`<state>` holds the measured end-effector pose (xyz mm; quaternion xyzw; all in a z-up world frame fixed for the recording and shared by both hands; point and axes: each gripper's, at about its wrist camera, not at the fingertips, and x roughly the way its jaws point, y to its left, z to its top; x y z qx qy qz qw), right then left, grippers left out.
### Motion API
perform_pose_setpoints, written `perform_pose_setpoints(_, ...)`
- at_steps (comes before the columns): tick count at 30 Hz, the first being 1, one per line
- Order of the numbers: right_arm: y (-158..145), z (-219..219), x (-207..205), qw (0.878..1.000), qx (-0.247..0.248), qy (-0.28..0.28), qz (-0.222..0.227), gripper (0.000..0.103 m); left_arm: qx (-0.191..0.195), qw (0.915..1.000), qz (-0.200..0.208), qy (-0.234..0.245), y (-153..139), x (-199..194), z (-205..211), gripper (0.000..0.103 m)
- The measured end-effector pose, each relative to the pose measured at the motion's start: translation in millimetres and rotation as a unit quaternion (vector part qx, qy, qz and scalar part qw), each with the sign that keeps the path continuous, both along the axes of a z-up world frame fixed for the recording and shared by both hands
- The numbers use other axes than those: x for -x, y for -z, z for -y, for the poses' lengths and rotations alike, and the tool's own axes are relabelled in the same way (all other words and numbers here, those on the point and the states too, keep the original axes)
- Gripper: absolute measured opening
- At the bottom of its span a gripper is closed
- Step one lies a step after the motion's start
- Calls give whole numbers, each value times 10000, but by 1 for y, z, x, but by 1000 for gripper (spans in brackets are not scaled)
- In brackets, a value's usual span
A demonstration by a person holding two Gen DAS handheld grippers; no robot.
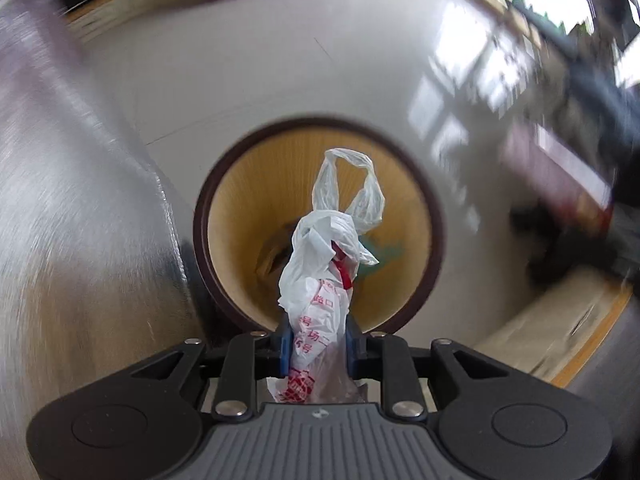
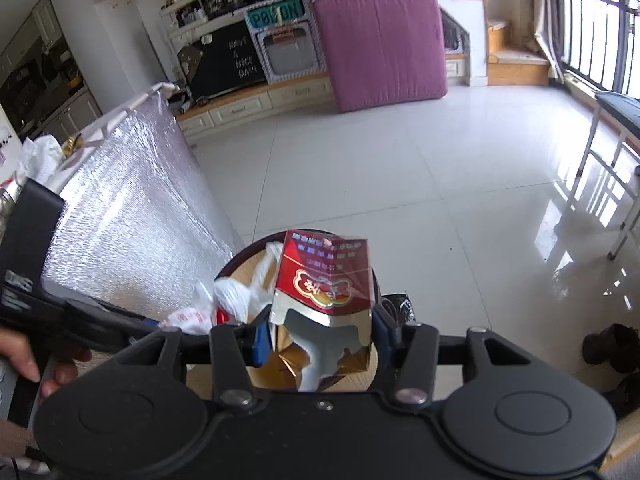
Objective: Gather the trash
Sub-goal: 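Lower both items into the wastebasket and open both tools to release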
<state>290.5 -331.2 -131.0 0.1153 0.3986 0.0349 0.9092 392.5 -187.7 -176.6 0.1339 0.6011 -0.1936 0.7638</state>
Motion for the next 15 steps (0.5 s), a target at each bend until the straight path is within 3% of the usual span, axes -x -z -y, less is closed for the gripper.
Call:
perform_pose_setpoints(2, 6, 3, -15, 9999, 9, -96, -85, 50, -369, 9974, -183, 588, 17, -9, 9, 26)
perform_pose_setpoints(4, 12, 5, -31, 9997, -10, -185, -162, 50, -642, 9887, -301, 1322, 30, -13, 19, 26)
perform_pose_setpoints(9, 26, 12, -61, 9987, -8, -355, -363, 51, -1506, 9437, -769, 2845, 59, -25, 44, 26)
perform_pose_setpoints(12, 34, 19, -77, 9980, -143, -369, -491, 51, -1601, 9229, -1062, 3336, 73, -35, 57, 26)
perform_pose_setpoints(15, 45, 26, -91, 9964, -410, -297, -687, 51, -1454, 9174, -1249, 3489, 87, -39, 68, 26)
